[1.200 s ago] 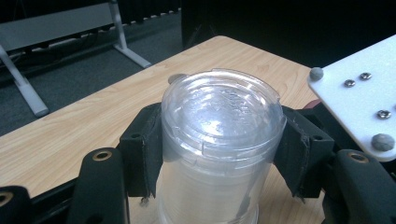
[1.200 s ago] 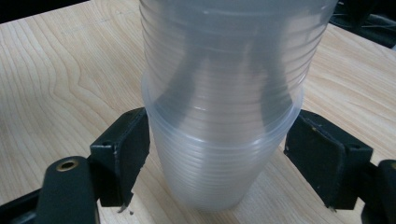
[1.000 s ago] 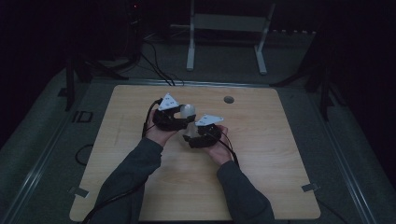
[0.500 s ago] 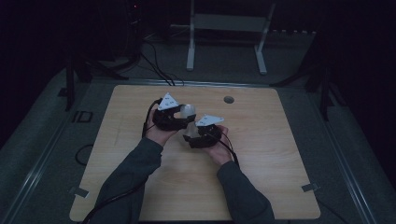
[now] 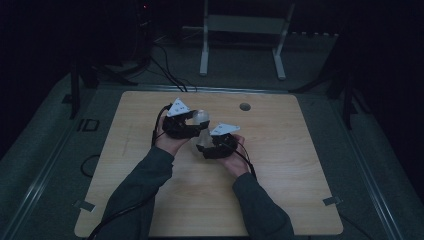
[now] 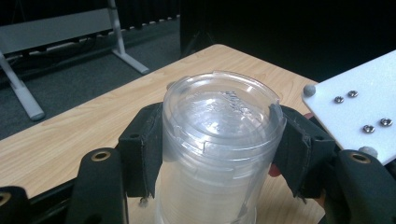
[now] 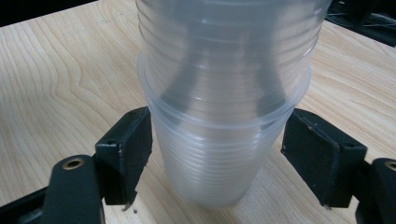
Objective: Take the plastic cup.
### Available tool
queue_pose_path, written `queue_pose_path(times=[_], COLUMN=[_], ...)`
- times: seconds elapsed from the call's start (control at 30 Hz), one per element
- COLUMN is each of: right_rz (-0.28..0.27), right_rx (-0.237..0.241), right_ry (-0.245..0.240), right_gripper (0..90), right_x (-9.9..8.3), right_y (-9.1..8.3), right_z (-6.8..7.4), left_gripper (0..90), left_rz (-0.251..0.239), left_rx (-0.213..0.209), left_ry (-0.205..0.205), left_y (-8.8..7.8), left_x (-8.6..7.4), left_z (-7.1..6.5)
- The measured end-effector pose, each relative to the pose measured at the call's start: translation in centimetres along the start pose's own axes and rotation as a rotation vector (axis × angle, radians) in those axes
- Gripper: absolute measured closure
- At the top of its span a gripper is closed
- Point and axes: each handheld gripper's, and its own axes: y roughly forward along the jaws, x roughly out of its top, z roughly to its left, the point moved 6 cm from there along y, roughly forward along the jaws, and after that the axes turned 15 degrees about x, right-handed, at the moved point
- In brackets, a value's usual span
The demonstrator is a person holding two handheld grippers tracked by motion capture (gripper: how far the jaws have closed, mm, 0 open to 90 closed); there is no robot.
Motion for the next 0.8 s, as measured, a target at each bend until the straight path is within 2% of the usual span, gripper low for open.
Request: queue_pose_path(times=[0.4, 0.8], right_rz=[0.001, 0.005], right_rx=[0.003, 0.006], right_ry=[0.001, -0.001], right_gripper=[24.5, 24.5], right_x=[0.0, -0.2], right_y=[0.0, 0.0], right_z=[0.0, 0.0], left_gripper=[39.6, 40.5], left_rz=[-0.008, -0.027], left_rx=[-0.011, -0.015], left_ry=[-0.01, -0.014], left_y=[-0.4, -1.3], left_x=[0.6, 2.2], left_z=[0.1, 0.4])
